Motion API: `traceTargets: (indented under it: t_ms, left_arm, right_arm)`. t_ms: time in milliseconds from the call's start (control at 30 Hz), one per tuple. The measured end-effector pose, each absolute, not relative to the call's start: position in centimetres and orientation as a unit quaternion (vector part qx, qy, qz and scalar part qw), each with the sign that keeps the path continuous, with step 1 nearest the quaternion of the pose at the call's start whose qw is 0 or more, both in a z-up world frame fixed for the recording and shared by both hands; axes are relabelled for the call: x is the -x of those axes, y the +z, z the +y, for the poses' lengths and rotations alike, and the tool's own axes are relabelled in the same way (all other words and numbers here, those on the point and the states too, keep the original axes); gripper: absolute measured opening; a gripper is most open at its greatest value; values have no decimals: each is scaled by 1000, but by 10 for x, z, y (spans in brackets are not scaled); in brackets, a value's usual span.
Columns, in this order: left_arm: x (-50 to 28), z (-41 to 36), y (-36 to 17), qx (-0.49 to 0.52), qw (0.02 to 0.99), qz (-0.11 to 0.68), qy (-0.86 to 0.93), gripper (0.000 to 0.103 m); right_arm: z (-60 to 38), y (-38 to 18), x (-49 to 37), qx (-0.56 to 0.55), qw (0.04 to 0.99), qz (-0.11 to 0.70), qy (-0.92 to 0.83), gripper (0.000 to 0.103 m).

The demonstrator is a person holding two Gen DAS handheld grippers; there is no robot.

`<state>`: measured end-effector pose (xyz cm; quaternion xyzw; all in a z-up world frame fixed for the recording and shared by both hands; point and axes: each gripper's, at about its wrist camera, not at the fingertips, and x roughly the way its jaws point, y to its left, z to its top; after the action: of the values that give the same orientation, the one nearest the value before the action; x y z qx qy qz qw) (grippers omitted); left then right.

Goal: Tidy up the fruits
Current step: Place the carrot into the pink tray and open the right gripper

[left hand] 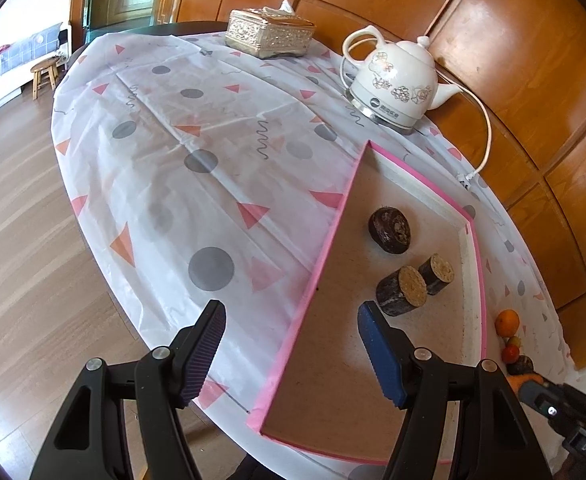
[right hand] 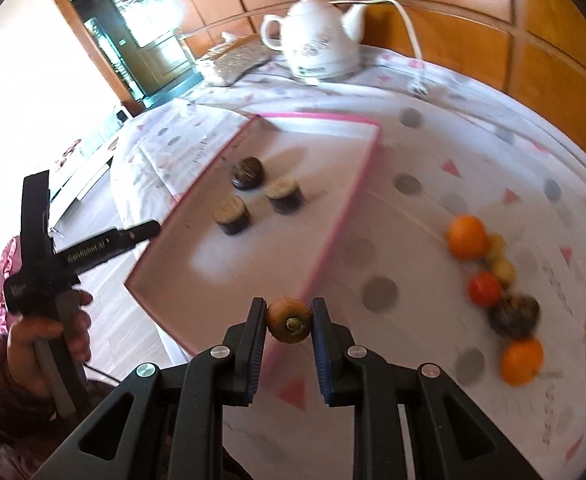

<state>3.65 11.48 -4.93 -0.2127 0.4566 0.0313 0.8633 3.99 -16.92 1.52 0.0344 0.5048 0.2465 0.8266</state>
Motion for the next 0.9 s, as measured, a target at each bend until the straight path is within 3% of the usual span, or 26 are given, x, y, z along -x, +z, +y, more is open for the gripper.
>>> traceTargets:
  t_ms: [367,467,900]
  left_arm:
    - [-34,133,-52,232,858,455,48,72]
    - [-33,137,-52,237,858,454,53,74]
    - [-36,121,-44,213,865,453,29,74]
  right_arm:
    - [-124,2,-87,-41,823,514,238,23]
    - [-123,-9,-95,-53,816,529,226,30]
    - [-195,11,-58,-65,857,488,154,33]
